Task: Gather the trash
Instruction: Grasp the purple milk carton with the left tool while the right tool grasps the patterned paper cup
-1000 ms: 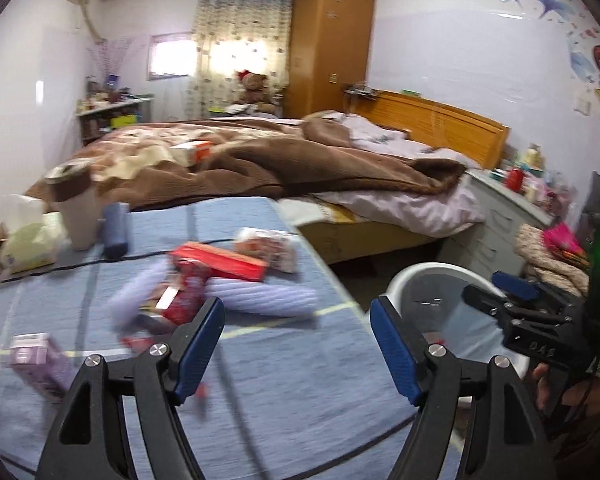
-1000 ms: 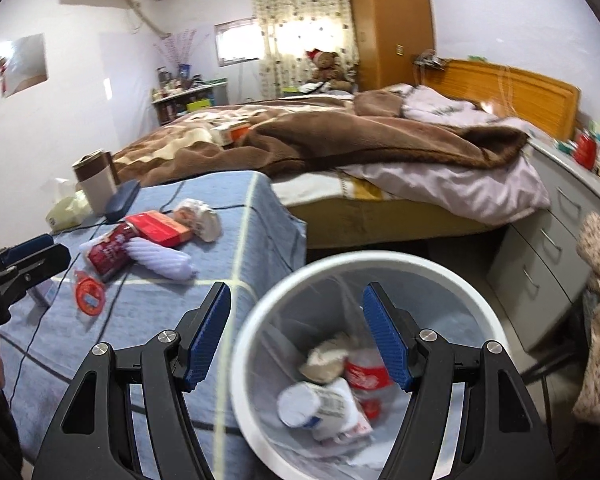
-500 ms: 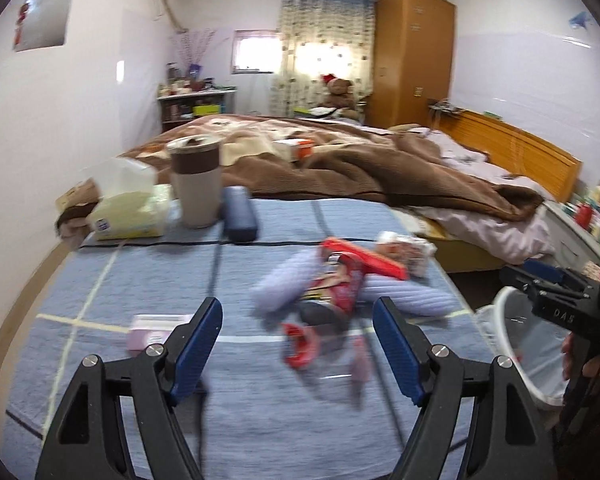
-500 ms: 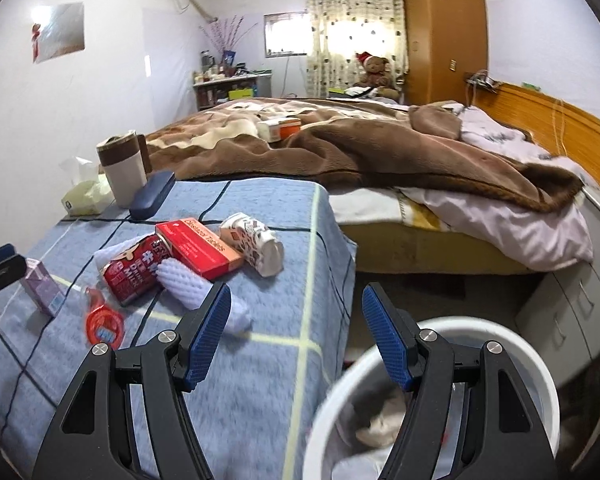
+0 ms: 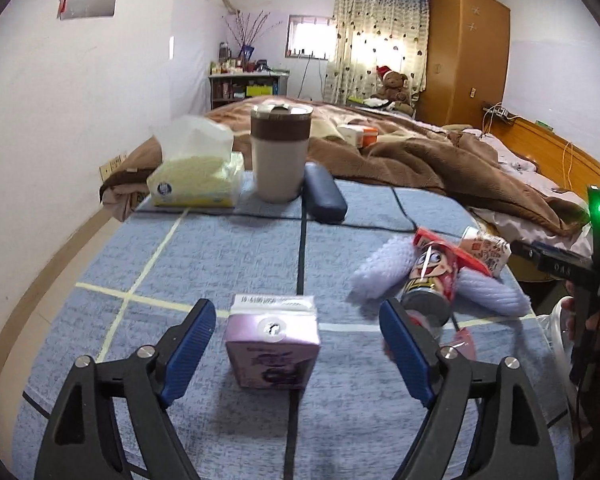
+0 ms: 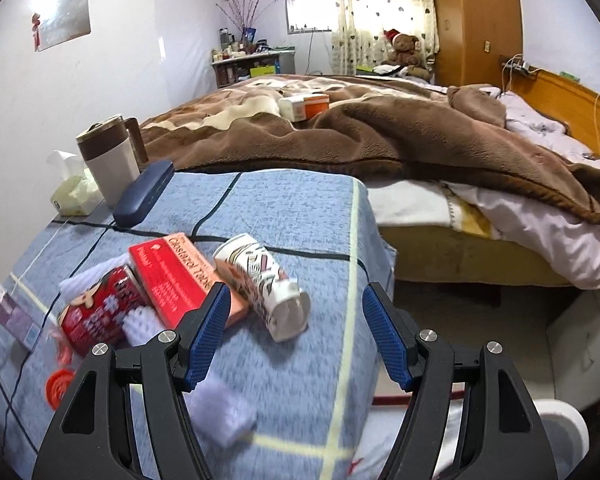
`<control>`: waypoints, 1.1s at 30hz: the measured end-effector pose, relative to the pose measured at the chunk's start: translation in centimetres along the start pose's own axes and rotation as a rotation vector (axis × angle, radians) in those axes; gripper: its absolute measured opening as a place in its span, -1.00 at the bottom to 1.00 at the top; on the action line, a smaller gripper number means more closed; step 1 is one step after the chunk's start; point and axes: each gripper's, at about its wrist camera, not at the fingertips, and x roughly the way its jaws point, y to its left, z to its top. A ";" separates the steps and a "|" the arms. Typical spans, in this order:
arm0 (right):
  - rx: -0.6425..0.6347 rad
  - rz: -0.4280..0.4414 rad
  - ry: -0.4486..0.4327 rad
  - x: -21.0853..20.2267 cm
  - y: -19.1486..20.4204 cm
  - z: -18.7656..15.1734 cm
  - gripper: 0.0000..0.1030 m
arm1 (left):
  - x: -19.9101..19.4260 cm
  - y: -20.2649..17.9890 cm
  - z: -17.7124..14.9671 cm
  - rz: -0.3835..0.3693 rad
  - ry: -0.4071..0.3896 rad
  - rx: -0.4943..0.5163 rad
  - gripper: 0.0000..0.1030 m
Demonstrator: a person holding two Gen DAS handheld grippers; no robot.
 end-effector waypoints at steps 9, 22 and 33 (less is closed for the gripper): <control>-0.013 0.051 0.050 2.4 0.1 0.9 0.36 | 2.3 0.8 -0.5 0.031 0.060 -0.004 0.69; -0.058 0.108 0.138 4.6 1.0 1.1 0.36 | 4.0 2.2 -1.2 0.014 0.100 -0.068 0.45; -0.052 0.104 0.153 4.7 1.0 0.9 -0.19 | 4.9 2.3 -1.5 0.001 0.120 -0.082 0.12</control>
